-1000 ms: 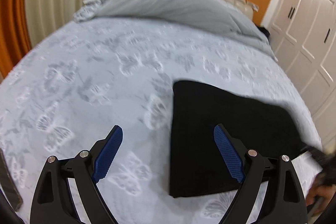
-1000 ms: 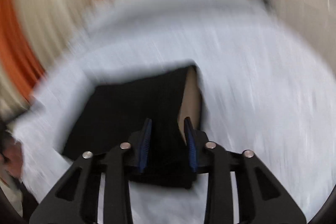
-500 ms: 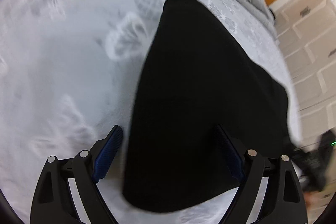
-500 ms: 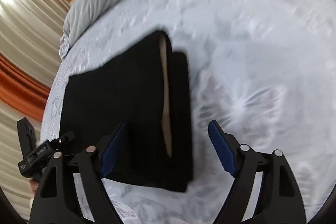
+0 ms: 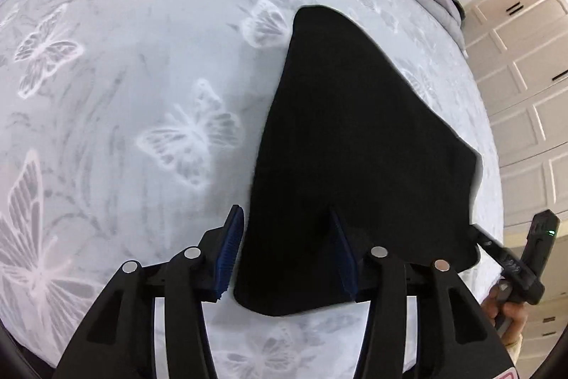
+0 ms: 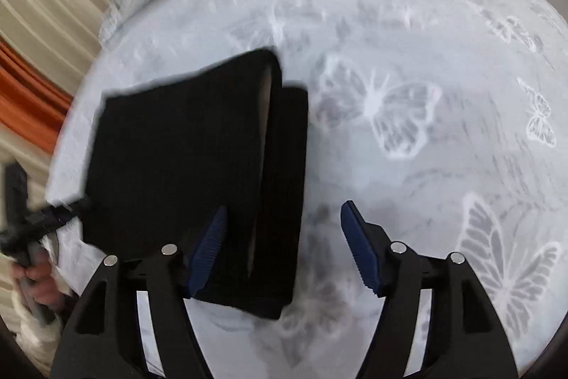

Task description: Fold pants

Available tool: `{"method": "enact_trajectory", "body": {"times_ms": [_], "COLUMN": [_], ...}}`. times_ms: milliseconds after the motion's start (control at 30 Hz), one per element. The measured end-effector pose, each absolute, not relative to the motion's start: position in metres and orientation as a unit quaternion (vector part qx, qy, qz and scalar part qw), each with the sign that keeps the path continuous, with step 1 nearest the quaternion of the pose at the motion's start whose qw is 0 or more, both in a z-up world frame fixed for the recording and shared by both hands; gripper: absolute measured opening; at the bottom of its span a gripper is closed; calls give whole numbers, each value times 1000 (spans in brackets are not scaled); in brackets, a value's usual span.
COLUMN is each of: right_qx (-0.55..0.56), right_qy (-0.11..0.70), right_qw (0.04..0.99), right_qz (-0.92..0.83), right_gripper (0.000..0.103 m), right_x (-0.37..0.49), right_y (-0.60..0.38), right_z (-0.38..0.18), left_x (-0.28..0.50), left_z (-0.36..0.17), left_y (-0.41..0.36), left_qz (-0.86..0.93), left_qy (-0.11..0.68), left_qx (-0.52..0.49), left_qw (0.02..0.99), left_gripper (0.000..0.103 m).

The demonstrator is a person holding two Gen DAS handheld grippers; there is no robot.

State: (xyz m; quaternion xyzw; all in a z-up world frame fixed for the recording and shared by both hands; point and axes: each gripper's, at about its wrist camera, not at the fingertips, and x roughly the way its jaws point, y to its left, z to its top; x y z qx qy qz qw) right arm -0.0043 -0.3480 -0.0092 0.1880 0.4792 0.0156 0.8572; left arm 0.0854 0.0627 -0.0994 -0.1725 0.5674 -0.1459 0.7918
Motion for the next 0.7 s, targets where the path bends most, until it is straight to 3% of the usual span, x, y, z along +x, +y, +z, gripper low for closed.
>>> {"method": "enact_trajectory", "body": {"times_ms": [33,133,167,333,367,700], "right_qx": [190,179,171,103,94,200], "right_qy": [459,439,449,504,500,343], "right_qw": [868,879,875,857,861,878], "right_qz": [21,43,52,24,22,267], "right_gripper": [64,64,64,36,24,23], "right_x": [-8,-4,5,45,46,49], "right_y": [-348,-336,-325,-286,-280,-199], "right_z": [1,14,8,-32,-28,87], "left_x": [83,71,65,56,56,56], "left_z": [-90,-45,-28,-3,-5,-21], "left_y": [65,64,59,29,26,49], "left_qz": [-144,-105,-73,-32,-36,-26], "left_qy": [554,464,418,341,344,377], "left_qx": [-173,-119,-82,17,18,14], "left_qw": [801,872,902,939,938,926], "left_gripper": [49,75,78,82,82,82]}}
